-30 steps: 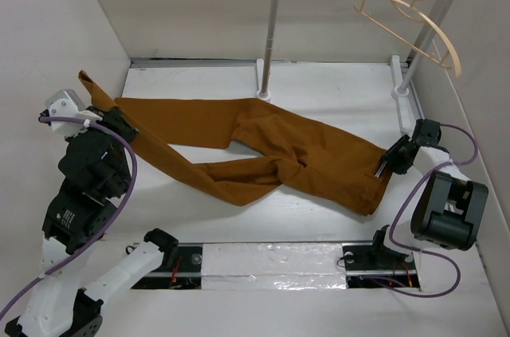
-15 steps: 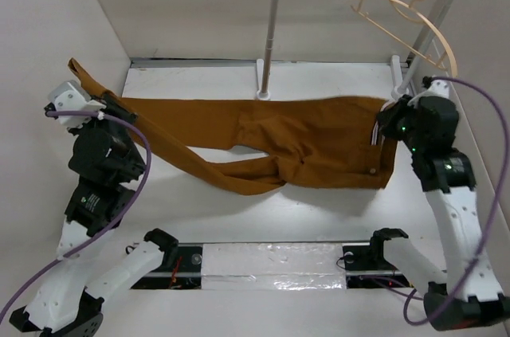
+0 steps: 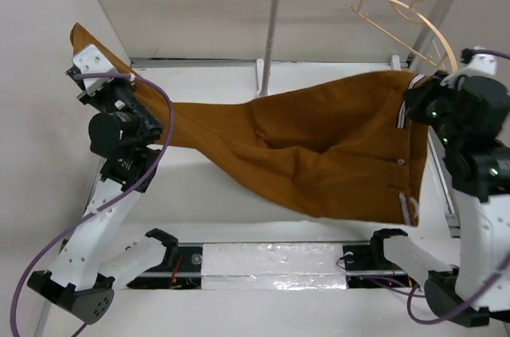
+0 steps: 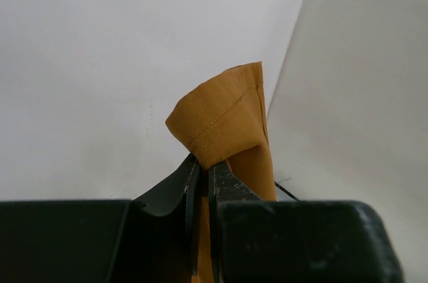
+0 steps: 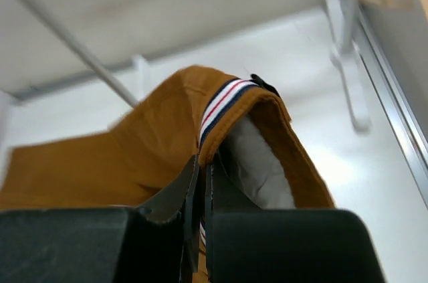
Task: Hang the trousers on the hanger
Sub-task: Flatten out the trousers at the center of the board.
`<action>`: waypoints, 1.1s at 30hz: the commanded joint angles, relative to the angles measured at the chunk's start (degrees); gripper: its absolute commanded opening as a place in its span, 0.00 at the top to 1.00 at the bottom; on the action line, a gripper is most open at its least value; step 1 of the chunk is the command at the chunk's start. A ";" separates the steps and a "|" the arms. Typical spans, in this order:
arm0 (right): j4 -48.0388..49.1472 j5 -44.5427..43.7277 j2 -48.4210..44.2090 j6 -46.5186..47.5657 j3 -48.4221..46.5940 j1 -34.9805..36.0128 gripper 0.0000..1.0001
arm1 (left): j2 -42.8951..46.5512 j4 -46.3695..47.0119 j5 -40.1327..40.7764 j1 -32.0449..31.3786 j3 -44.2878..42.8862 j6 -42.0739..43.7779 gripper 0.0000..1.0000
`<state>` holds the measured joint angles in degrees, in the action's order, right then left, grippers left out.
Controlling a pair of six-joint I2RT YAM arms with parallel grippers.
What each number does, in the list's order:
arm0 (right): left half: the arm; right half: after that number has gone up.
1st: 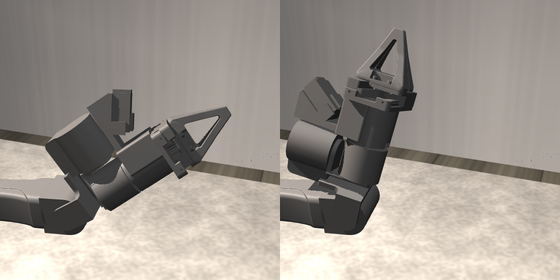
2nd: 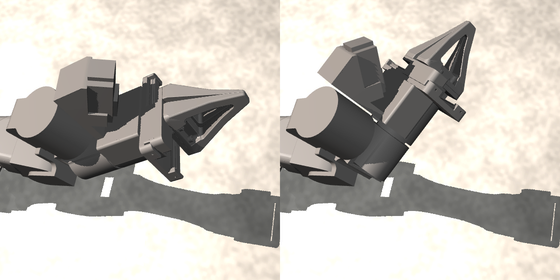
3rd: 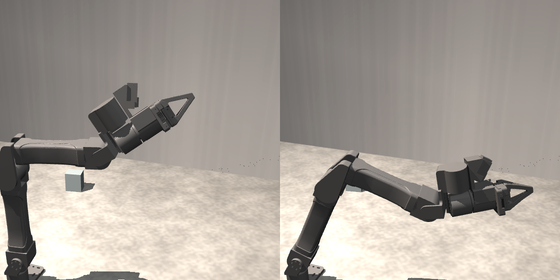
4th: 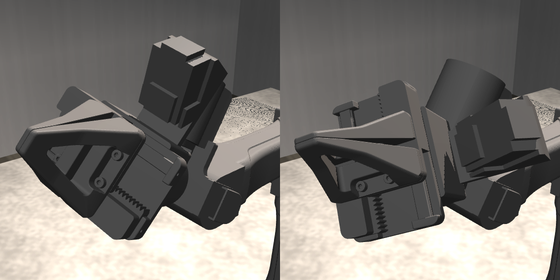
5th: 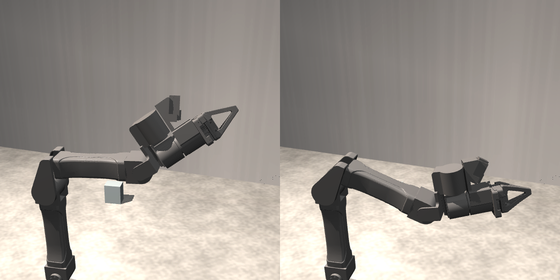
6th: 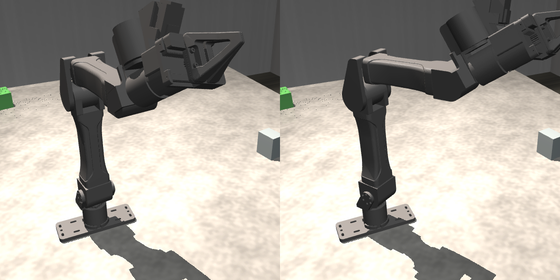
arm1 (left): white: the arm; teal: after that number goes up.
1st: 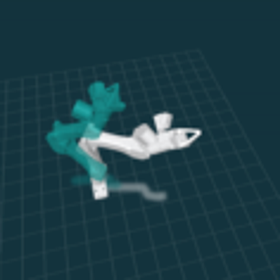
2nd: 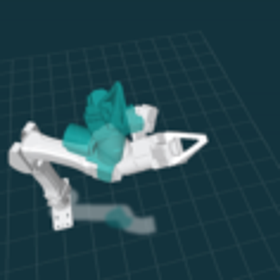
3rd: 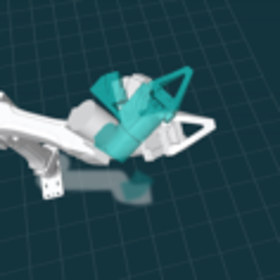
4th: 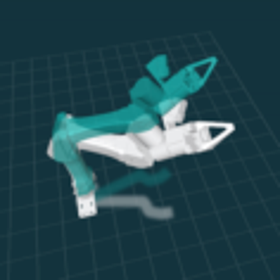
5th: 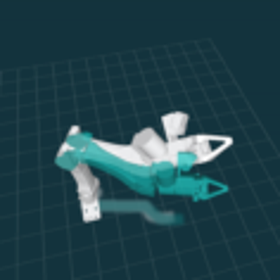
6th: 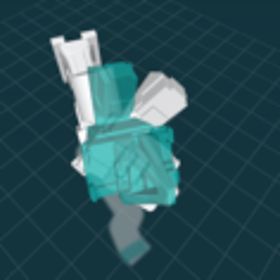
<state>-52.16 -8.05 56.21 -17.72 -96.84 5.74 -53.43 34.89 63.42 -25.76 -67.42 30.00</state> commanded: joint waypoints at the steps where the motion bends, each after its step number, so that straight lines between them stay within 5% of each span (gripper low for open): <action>1: 6.79 1.27 2.77 -0.12 10.94 -7.02 1.00 | 2.63 1.87 1.53 0.36 -1.66 -0.02 1.00; 3: 15.62 3.21 4.34 -1.44 20.86 -12.64 1.00 | 4.55 -5.74 2.41 0.36 -1.93 -7.54 1.00; 11: 29.13 1.81 19.89 -4.08 28.55 -23.92 0.96 | 14.65 -41.36 3.72 0.36 2.80 -34.38 1.00; 13: 28.26 1.21 24.28 -3.91 25.58 -25.16 0.87 | 16.16 -47.16 5.21 0.36 3.96 -37.45 1.00; 17: 25.71 -0.22 24.66 -4.43 23.45 -26.30 0.26 | 19.67 -56.32 5.23 0.36 4.75 -42.82 1.00; 20: 25.01 3.47 21.94 -5.13 25.19 -25.69 0.16 | 21.78 -64.48 4.61 0.36 5.54 -47.91 1.00; 22: 25.53 5.23 16.41 -5.84 28.44 -22.37 0.19 | 22.93 -66.70 3.74 0.36 5.98 -49.15 1.00; 26: 29.66 -1.25 5.33 -6.10 42.76 -18.66 1.00 | 24.16 -65.57 -0.30 0.36 4.93 -48.37 1.00; 28: 29.40 -2.40 4.26 -6.71 49.10 -20.49 1.00 | 23.90 -67.14 -3.28 0.36 3.97 -48.37 1.00; 30: 28.61 -0.48 5.31 -6.98 51.21 -23.31 0.82 | 23.90 -69.33 -5.31 0.36 2.82 -49.94 1.00; 32: 28.34 3.56 8.12 -7.77 52.01 -25.94 0.39 | 24.68 -72.33 -8.30 0.36 2.55 -50.74 1.00; 33: 27.04 5.22 9.26 -7.86 52.01 -28.56 0.31 | 25.04 -73.38 -9.01 0.36 2.64 -51.26 1.00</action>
<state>-24.58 -5.91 62.41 -24.45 -46.02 -18.92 -29.39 -34.44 59.18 -25.65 -62.81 -18.74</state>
